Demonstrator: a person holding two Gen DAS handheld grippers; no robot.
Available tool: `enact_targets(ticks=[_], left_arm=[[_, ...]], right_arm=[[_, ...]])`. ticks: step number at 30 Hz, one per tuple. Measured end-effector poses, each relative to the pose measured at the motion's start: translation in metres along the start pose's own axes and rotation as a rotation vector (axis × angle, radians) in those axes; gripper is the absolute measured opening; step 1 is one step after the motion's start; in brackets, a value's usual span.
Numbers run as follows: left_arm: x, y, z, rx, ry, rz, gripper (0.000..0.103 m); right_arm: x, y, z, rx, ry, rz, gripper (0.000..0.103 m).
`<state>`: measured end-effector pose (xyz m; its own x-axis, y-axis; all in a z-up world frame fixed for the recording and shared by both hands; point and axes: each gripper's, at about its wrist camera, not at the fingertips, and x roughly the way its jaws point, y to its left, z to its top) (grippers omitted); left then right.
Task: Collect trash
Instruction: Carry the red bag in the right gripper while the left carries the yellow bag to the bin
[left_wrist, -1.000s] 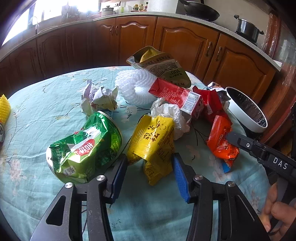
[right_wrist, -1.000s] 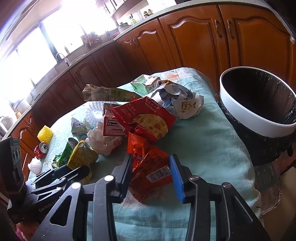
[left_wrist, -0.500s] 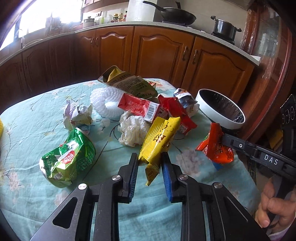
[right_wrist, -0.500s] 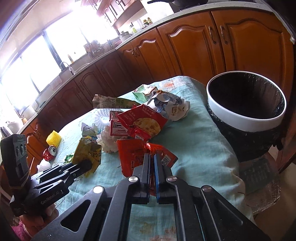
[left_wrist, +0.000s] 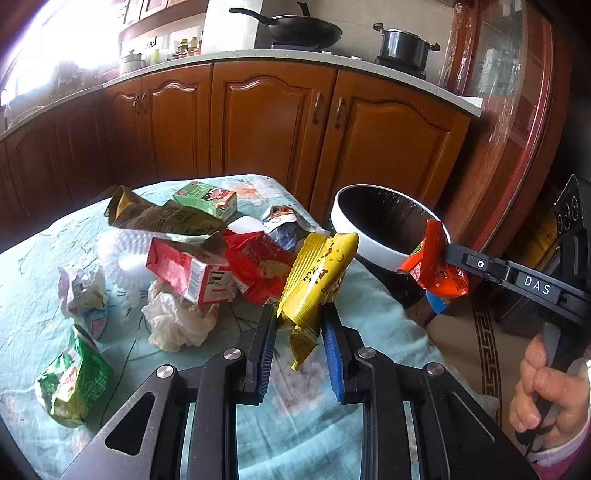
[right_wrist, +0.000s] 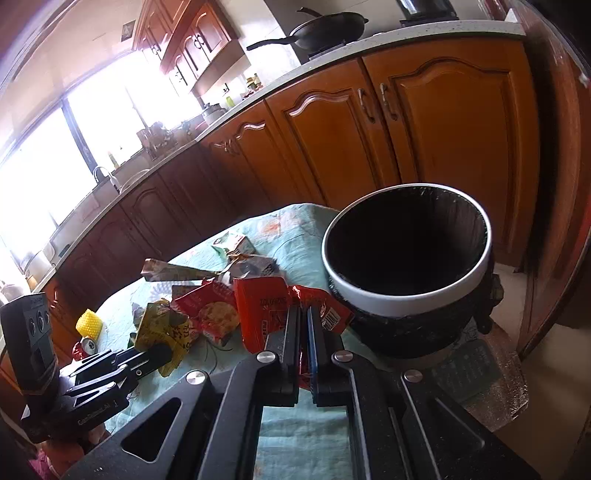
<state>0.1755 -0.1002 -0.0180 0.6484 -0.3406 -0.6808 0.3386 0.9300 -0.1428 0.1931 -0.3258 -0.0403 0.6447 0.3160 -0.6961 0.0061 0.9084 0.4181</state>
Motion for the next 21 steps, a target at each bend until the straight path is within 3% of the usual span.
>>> enact_targets(ticks=[10, 21], left_arm=[[0.054, -0.032, 0.048, 0.075, 0.019, -0.044, 0.024], [0.143, -0.07, 0.107, 0.145, 0.083, -0.087, 0.024]], right_arm=[[-0.002, -0.049, 0.034, 0.04, -0.048, -0.086, 0.003], [0.027, -0.088, 0.078, 0.051, -0.041, -0.145, 0.003]])
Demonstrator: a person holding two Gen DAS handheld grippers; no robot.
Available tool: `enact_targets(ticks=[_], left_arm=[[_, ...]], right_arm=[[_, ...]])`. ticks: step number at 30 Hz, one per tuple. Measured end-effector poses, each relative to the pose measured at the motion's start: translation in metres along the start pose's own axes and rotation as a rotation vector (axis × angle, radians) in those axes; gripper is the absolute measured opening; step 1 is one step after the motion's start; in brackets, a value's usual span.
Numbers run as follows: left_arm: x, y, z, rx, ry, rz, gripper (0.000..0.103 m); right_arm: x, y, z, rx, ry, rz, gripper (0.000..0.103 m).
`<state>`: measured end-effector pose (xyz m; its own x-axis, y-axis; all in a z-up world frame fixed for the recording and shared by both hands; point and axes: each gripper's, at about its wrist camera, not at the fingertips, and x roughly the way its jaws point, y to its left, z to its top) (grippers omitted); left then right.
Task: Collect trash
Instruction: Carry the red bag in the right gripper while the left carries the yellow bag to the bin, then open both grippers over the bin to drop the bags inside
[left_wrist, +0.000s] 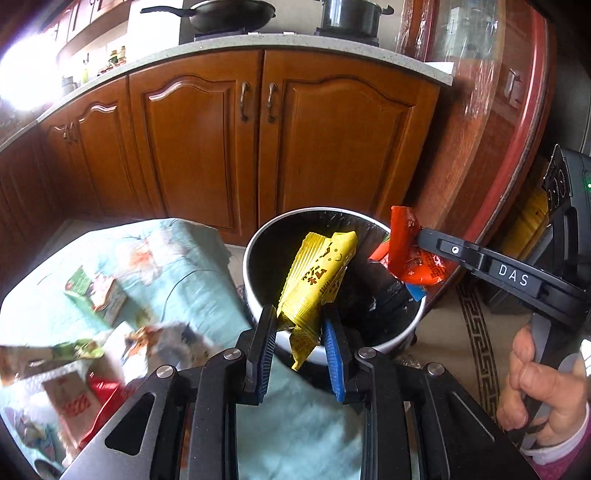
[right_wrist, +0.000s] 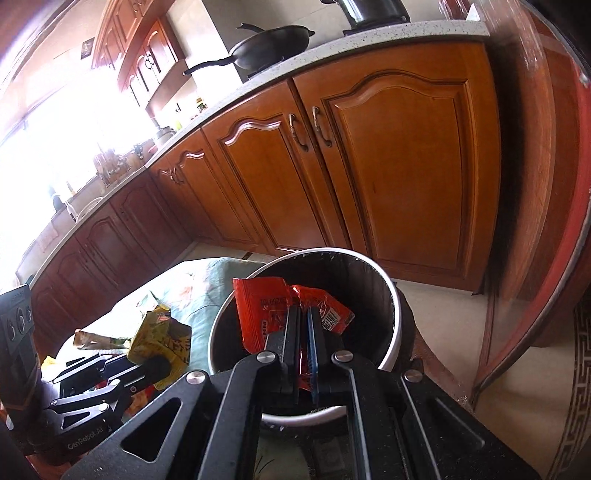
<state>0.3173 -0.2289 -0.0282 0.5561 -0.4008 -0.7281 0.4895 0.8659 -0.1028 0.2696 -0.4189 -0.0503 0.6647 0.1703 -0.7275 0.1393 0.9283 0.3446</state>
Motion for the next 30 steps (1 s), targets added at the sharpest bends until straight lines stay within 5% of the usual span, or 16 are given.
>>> enact_targets(ticks=[9, 13, 17, 20, 26, 30], left_arm=[[0.073, 0.003, 0.034, -0.028, 0.125, -0.03, 0.026], [0.089, 0.005, 0.039, -0.038, 0.146, -0.016, 0.05], [0.088, 0.006, 0.036, -0.053, 0.137, -0.035, 0.053], [0.083, 0.009, 0.029, -0.058, 0.12, -0.034, 0.053], [0.045, 0.011, -0.001, -0.111, 0.043, -0.051, 0.06], [0.018, 0.014, -0.028, -0.138, -0.003, -0.036, 0.063]], right_arm=[[0.033, -0.011, 0.006, -0.017, 0.056, -0.035, 0.005], [0.047, -0.017, 0.007, -0.009, 0.098, -0.038, 0.012], [0.051, -0.024, 0.007, 0.019, 0.103, -0.036, 0.048], [0.045, -0.025, 0.005, 0.03, 0.093, -0.03, 0.05], [0.022, -0.019, -0.006, 0.053, 0.038, 0.013, 0.084], [0.004, -0.006, -0.02, 0.068, 0.015, 0.042, 0.087]])
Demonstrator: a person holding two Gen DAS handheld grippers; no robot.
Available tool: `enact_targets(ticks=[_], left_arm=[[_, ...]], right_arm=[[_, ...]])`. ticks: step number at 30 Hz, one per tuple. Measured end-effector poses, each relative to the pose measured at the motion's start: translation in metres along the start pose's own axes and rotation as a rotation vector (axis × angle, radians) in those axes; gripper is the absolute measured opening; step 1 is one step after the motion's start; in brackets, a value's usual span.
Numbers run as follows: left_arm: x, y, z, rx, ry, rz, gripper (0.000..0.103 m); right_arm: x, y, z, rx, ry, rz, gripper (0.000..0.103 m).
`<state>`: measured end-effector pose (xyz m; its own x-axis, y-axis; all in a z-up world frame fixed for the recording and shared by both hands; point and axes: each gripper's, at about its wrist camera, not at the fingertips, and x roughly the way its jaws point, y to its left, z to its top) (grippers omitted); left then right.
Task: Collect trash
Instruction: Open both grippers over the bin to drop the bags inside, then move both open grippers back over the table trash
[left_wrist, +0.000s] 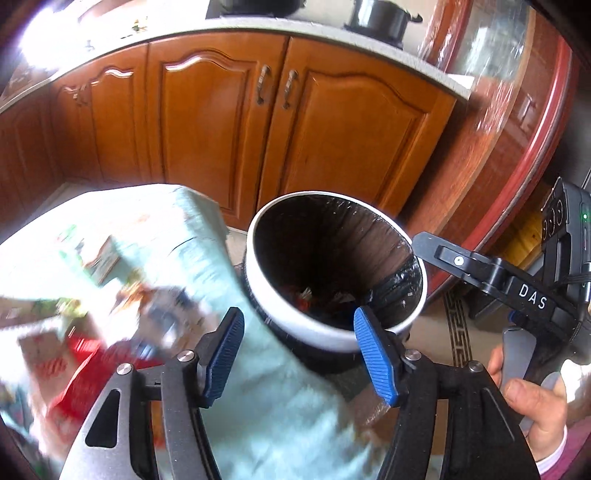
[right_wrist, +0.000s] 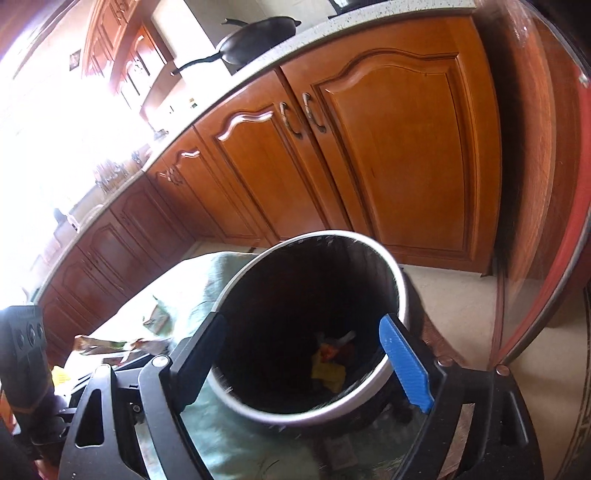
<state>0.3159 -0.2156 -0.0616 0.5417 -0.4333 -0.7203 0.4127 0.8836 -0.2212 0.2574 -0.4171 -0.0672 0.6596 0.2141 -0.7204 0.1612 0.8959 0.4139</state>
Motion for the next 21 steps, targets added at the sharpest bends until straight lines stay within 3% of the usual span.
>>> enact_targets(ticks=[11, 21], left_arm=[[-0.077, 0.031, -0.084, -0.044, -0.055, 0.122, 0.065], [-0.161, 0.072, -0.14, -0.135, -0.086, 0.24, 0.065]], right_arm=[[-0.025, 0.05, -0.054, -0.048, -0.005, 0.088, 0.089], [-0.022, 0.091, -0.1, -0.121, 0.076, 0.155, 0.089]])
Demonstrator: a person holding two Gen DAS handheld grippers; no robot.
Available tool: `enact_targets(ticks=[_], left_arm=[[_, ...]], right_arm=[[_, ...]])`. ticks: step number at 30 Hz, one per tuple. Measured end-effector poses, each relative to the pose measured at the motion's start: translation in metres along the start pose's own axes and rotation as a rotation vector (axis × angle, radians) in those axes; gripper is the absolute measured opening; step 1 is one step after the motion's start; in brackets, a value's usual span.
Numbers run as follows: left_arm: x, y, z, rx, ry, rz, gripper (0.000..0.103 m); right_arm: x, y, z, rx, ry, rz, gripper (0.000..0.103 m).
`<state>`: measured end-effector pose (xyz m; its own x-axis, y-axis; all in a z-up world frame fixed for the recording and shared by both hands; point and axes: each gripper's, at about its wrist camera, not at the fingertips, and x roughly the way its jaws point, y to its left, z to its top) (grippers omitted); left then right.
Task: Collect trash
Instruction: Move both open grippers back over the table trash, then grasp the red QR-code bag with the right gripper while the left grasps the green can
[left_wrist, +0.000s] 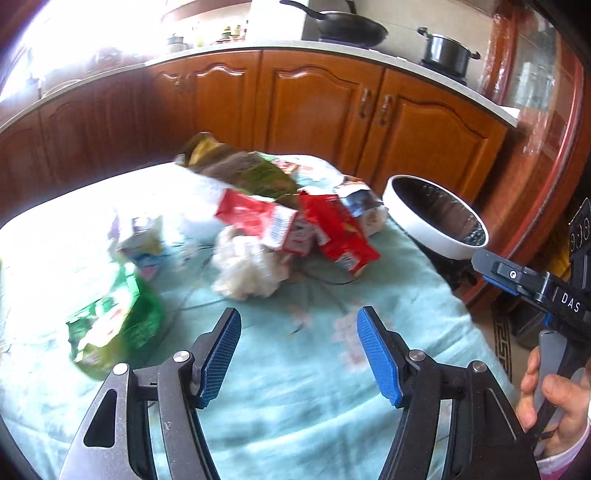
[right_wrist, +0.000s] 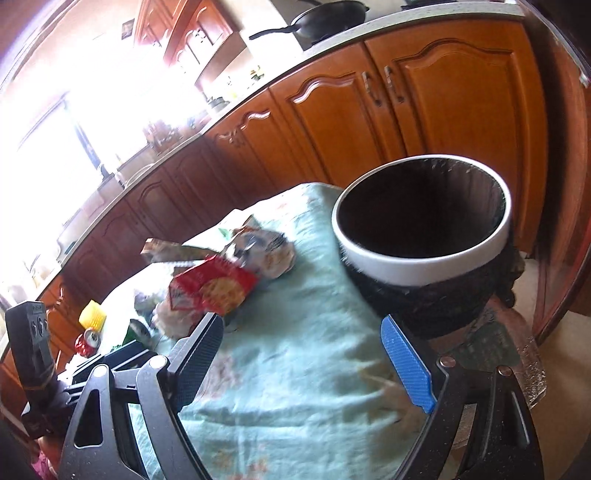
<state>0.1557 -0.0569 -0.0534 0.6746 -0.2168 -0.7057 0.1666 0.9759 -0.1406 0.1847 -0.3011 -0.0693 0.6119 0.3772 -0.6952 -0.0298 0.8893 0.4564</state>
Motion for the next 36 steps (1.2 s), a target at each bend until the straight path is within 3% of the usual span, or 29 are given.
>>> enact_targets(ticks=[9, 11, 19, 23, 28, 29, 31, 32, 34, 36], left_arm=[[-0.037, 0.037, -0.005, 0.001, -0.003, 0.104, 0.065], [-0.04, 0.046, -0.001, 0.014, -0.009, 0.124, 0.069], [-0.046, 0.058, 0.003, 0.199, 0.033, 0.254, 0.078], [-0.026, 0.06, 0.003, 0.311, 0.082, 0.349, 0.081], [-0.004, 0.063, -0.002, 0.371, 0.118, 0.398, 0.08], [-0.001, 0.064, -0.003, 0.369, 0.124, 0.4, 0.075], [0.003, 0.069, -0.003, 0.351, 0.131, 0.396, 0.068], [0.004, 0.071, -0.002, 0.342, 0.125, 0.393, 0.065], [0.004, 0.077, 0.001, 0.309, 0.118, 0.368, 0.032], [0.001, 0.085, 0.006, 0.251, 0.108, 0.33, 0.03]], right_arm=[[0.025, 0.055, -0.013, -0.181, 0.082, 0.052, 0.089], [0.031, 0.065, -0.014, -0.224, 0.093, 0.054, 0.089], [0.057, 0.101, -0.009, -0.364, 0.091, 0.009, 0.089], [0.076, 0.114, -0.006, -0.427, 0.092, -0.036, 0.088], [0.102, 0.123, -0.008, -0.472, 0.115, -0.081, 0.086], [0.105, 0.124, -0.009, -0.475, 0.117, -0.09, 0.081], [0.11, 0.122, -0.009, -0.472, 0.124, -0.11, 0.062], [0.111, 0.12, -0.009, -0.463, 0.131, -0.114, 0.043], [0.109, 0.115, -0.007, -0.437, 0.13, -0.116, 0.041], [0.099, 0.111, -0.004, -0.413, 0.103, -0.103, 0.036]])
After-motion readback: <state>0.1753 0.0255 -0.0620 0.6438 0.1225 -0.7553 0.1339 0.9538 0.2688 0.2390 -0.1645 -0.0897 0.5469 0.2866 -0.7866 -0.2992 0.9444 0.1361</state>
